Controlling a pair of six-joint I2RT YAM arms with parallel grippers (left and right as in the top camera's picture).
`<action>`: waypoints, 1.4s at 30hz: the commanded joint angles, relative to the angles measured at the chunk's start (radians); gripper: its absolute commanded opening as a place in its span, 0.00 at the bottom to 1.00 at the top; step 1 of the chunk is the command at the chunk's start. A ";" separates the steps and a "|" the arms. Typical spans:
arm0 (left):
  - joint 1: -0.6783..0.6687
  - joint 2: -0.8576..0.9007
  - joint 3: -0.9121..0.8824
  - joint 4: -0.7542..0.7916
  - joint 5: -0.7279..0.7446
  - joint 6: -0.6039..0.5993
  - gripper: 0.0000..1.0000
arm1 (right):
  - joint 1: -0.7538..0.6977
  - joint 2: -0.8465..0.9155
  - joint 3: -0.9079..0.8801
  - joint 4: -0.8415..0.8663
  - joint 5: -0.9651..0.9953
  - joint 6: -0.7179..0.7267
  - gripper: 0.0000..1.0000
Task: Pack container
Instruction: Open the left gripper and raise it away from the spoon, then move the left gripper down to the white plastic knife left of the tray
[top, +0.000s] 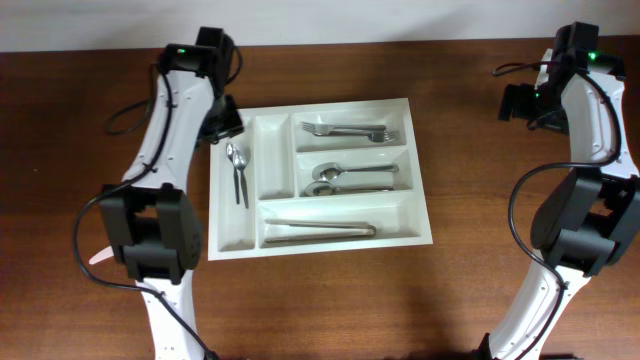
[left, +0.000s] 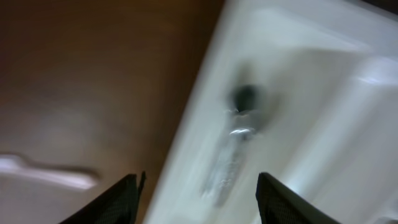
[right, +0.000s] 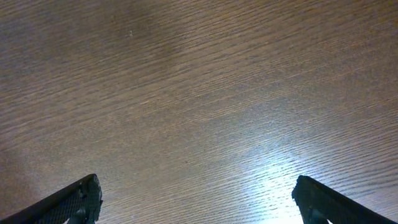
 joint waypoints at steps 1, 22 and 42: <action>0.066 -0.044 0.010 -0.029 -0.139 -0.070 0.63 | -0.002 -0.038 0.017 0.000 -0.005 -0.006 0.99; 0.213 -0.082 -0.235 -0.017 -0.092 -0.572 0.63 | -0.002 -0.038 0.017 0.000 -0.005 -0.006 0.99; 0.215 -0.433 -0.889 0.291 -0.029 -0.984 0.74 | -0.002 -0.038 0.017 0.000 -0.005 -0.006 0.99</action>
